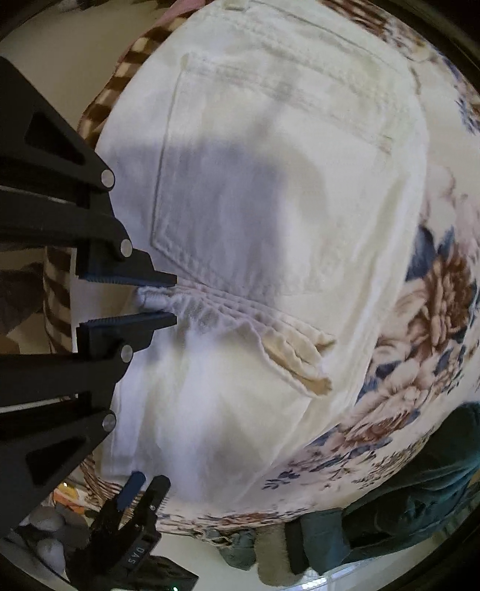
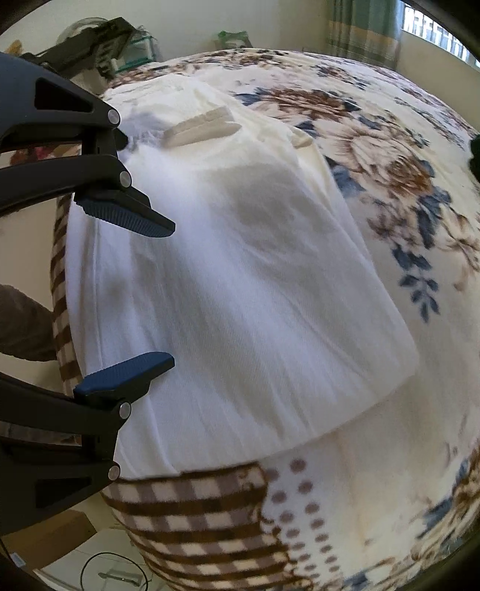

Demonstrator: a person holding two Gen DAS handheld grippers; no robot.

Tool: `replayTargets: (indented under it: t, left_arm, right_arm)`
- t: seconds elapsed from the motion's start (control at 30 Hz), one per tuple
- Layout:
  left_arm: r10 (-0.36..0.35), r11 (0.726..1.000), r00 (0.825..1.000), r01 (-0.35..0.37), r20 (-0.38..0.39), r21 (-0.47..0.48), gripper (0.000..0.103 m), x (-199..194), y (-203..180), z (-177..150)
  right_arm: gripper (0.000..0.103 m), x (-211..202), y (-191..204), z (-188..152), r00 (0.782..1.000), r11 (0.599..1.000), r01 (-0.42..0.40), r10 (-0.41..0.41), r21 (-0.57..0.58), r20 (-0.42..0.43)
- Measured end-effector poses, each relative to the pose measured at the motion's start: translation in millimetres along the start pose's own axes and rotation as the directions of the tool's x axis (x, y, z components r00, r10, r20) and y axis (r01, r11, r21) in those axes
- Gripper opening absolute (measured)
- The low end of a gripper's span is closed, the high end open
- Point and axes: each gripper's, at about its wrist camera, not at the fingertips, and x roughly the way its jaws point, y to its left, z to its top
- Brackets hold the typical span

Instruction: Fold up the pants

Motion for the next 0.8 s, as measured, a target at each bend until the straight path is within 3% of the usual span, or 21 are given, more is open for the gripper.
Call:
replayTargets:
  t: [0.1,0.2,0.27,0.3,0.4,0.47,0.63,0.7,0.73,0.8]
  left_arm:
    - [-0.003,1.0,1.0,0.002,-0.009,-0.025,0.026,-5.9,3.3,-3.8]
    - [-0.025,0.996,0.999,0.028,0.036,-0.079,0.044,-25.5,16.1,-11.7]
    - [-0.028,0.993,0.998,0.035,0.06,-0.112,0.082,-37.2,27.9,-16.1]
    - [-0.024,0.99,0.997,0.034,0.071,-0.139,0.089,-44.7,38.0,-18.8]
    - [-0.024,0.966,0.992,0.054,0.121,-0.252,0.089,-60.9,72.9,-27.2]
    - [-0.003,0.928,0.982,0.073,0.187,-0.366,0.089,-70.4,105.3,-33.0]
    - [-0.002,0.79,0.954,0.185,0.3,-0.585,0.089,-73.1,174.9,-35.0]
    - [-0.003,0.754,0.937,0.232,0.35,-0.615,0.088,-72.7,192.4,-31.8]
    - [-0.01,0.733,0.926,0.264,0.378,-0.627,0.085,-72.8,200.6,-29.6]
    - [-0.016,0.731,0.902,0.304,0.431,-0.61,0.064,-73.8,205.9,-22.1]
  right_arm:
    - [0.07,2.3,9.8,-5.1,0.998,0.996,0.056,-0.057,-0.062,-0.004]
    - [0.077,2.0,20.9,-11.7,0.996,0.99,0.088,-0.089,-0.111,-0.006]
    - [0.078,1.8,26.0,-14.9,0.995,0.987,0.099,-0.102,-0.127,-0.015]
    - [0.078,1.7,28.4,-16.2,0.994,0.986,0.102,-0.106,-0.132,-0.019]
    - [0.078,2.4,34.5,-17.5,0.993,0.982,0.115,-0.118,-0.147,-0.012]
    - [0.078,6.0,37.5,-16.0,0.99,0.979,0.135,-0.138,-0.154,-0.009]
    - [0.078,18.9,41.1,-11.0,0.986,0.977,0.163,-0.166,-0.141,-0.016]
    - [0.078,22.9,43.7,-10.1,0.982,0.972,0.187,-0.191,-0.145,-0.014]
    - [0.078,24.6,46.0,-9.9,0.98,0.97,0.194,-0.198,-0.148,-0.012]
    - [0.078,27.2,49.6,-9.9,0.977,0.966,0.209,-0.214,-0.155,-0.01]
